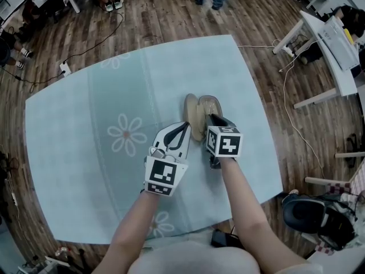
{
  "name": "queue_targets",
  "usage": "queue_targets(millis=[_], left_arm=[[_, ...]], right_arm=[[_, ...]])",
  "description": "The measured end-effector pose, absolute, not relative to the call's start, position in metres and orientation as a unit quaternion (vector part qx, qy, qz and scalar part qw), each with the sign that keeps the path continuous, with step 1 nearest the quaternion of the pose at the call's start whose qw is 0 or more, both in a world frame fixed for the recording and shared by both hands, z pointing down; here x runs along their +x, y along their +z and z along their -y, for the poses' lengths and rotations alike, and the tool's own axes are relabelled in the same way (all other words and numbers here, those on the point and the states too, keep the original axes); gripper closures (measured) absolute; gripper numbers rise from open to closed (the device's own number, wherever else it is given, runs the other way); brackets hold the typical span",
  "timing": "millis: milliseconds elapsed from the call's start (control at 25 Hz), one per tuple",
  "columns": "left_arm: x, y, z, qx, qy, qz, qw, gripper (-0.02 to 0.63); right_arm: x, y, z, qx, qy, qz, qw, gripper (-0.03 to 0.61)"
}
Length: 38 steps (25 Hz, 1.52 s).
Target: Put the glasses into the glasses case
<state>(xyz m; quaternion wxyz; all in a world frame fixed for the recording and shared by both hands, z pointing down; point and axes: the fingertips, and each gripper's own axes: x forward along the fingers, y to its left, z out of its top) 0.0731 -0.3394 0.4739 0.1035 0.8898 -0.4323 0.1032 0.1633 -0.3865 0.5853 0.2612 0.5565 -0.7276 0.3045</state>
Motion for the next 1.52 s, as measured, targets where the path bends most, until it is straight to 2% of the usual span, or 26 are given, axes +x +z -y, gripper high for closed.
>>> queue_targets(millis=[120,440,800,1520], left_arm=[[0.073,0.471,0.339,0.891,0.102,0.431,0.101,0.604],[0.074,0.454,0.332,0.894,0.098,0.429,0.088,0.604],[0.072,0.425,0.315,0.893,0.077,0.438,0.065,0.604],[0.076,0.365,0.258,0.902,0.047,0.430,0.009,0.604]], right_arm=[[0.164,0.581,0.388,0.558,0.298,0.729,0.261,0.505],[0.163,0.554,0.383,0.559,0.273,0.739,0.258,0.503],[0.152,0.508,0.355,0.547,0.219,0.771,0.241,0.569],[0.133,0.402,0.269,0.551,0.107,0.810,0.171,0.572]])
